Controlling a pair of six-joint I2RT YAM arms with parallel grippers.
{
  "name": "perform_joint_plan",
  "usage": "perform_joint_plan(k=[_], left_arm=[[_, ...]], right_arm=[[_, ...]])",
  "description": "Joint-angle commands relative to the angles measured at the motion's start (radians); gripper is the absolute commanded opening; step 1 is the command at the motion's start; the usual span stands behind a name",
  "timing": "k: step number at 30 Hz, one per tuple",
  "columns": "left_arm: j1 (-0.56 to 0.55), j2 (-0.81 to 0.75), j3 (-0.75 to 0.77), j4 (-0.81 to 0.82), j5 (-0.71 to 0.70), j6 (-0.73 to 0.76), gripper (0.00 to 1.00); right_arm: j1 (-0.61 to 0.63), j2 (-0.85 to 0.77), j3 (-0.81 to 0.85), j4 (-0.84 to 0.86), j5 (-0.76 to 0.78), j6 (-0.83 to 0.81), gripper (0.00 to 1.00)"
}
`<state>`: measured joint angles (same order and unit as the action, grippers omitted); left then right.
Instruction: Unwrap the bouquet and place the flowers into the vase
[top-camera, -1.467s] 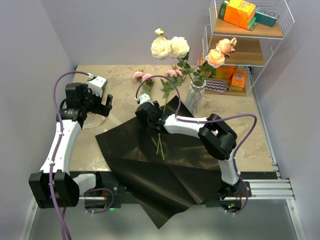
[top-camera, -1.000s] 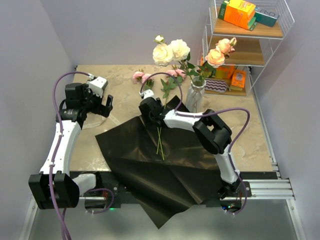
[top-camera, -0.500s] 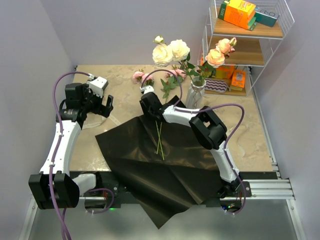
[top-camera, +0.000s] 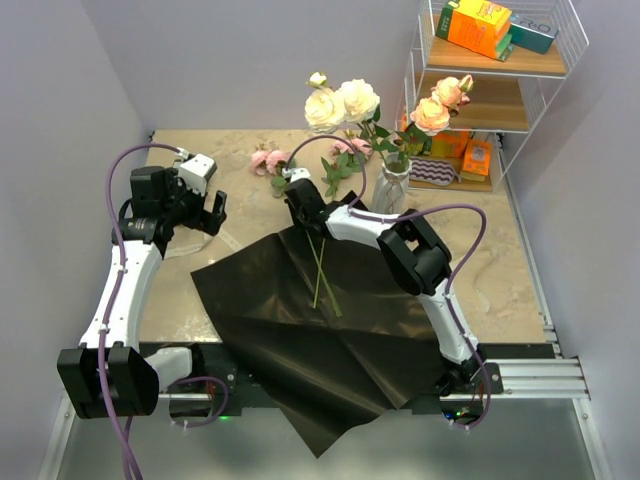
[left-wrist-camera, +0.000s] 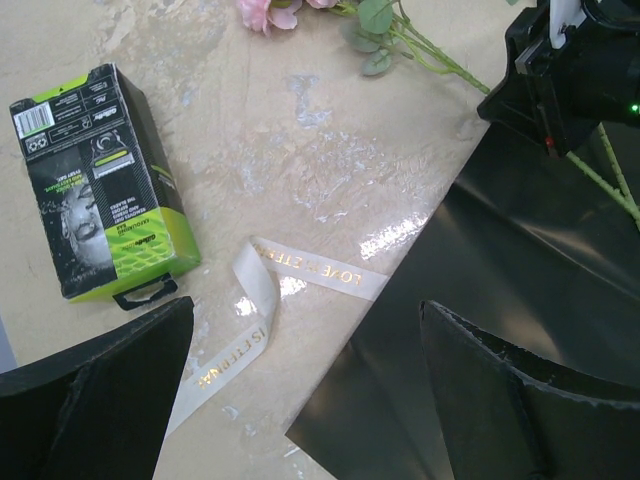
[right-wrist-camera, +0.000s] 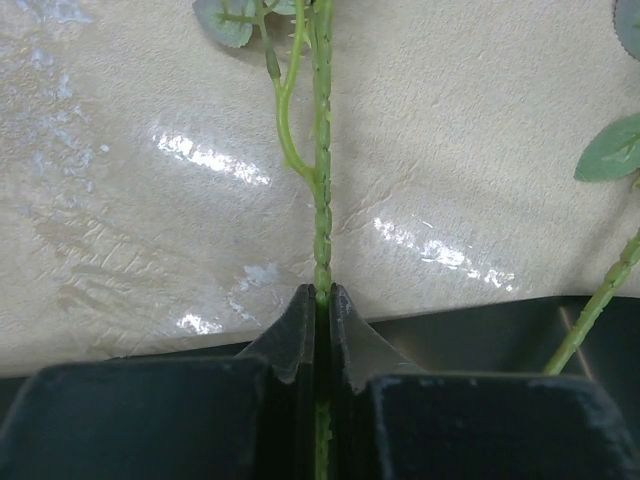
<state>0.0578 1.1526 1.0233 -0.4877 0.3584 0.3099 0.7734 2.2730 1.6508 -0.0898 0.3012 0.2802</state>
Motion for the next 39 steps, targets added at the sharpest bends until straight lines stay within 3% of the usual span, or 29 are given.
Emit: perform_joint_plan(k=[1,6,12,20,28,32,39], left_arm=[[0.008,-0.022,0.043,0.014,-0.01,-0.021,0.99],[0.082,0.018,0.167,-0.05,0.071,-0.081,0.99],[0.249,0.056,0.265,-0.071,0.178,-0.149,0.99],[0.26,0.045,0.238,-0.081,0.198,-0.14,0.99],[0.275,0.041,0.264,-0.072,0.192,-0.169,0.99],[0.29,0.024,0.262,-0.046,0.186,-0.199,0.99],[0.292,0.039,0.218,-0.038,0.234,-0.177,0.99]], right_arm=[[0.001,-0.068,-0.014,0.007,-0.011,0.014,0.0],[0.012,-0.159,-0.077,0.061,-0.01,0.004,0.0],[0.087,-0.329,-0.212,0.166,0.064,-0.074,0.0],[0.244,-0.607,-0.4,0.317,0.162,-0.217,0.0],[0.297,-0.858,-0.327,0.295,0.215,-0.426,0.0],[0.296,-0.901,-0.237,0.231,0.259,-0.499,0.0],[0.297,-0.998,-0.152,0.298,0.197,-0.568,0.0]])
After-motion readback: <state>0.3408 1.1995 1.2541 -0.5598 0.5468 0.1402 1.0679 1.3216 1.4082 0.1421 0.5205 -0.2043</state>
